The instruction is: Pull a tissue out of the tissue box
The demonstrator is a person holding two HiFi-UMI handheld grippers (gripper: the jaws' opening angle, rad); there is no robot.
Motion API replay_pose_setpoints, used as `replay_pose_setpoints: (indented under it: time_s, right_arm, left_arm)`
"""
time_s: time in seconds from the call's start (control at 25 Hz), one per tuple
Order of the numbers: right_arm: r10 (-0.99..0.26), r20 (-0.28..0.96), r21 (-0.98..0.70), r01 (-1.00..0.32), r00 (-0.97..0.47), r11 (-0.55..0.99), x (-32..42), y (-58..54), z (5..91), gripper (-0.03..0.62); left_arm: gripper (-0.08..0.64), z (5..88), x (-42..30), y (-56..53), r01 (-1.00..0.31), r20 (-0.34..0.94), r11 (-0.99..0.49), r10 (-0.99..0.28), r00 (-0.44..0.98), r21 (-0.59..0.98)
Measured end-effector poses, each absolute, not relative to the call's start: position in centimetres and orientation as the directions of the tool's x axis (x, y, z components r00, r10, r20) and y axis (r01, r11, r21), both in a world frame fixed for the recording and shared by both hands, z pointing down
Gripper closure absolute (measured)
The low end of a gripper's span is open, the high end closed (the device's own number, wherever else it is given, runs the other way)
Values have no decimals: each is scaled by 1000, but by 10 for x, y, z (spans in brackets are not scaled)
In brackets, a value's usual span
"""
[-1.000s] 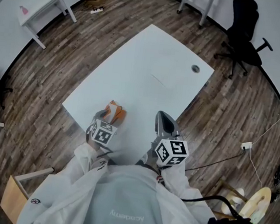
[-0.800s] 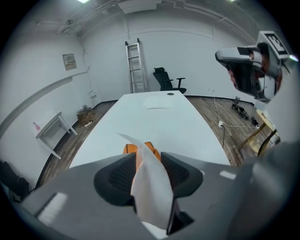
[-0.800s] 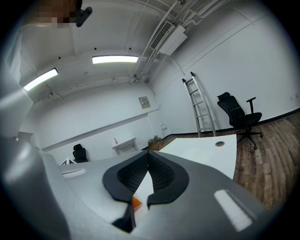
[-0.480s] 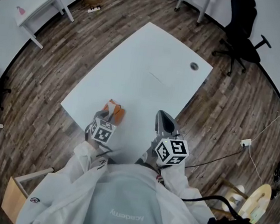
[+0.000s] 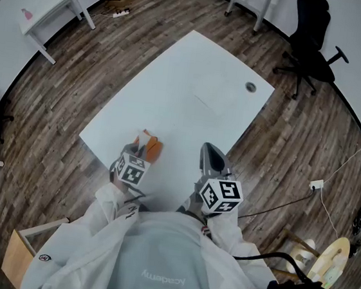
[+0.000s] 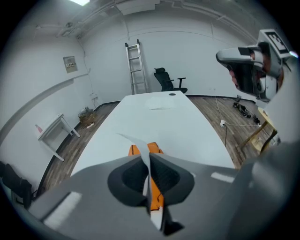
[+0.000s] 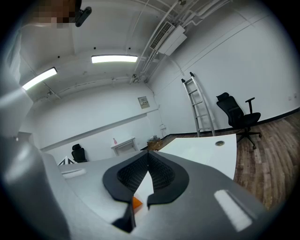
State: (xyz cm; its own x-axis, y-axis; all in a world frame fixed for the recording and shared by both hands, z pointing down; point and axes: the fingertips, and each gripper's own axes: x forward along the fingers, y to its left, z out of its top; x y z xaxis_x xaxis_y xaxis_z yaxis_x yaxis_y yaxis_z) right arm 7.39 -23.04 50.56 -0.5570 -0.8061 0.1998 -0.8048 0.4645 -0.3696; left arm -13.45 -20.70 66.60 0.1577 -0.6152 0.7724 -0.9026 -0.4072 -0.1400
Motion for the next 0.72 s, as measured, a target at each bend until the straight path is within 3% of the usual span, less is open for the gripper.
replay_pose_setpoints:
  time_s: [0.72]
  right_arm:
    - [-802,212,-364,-807,-559,465,64,-230,507,591]
  left_arm:
    - [560,646,-126,-205,-881,754,-451,-626,200,-140]
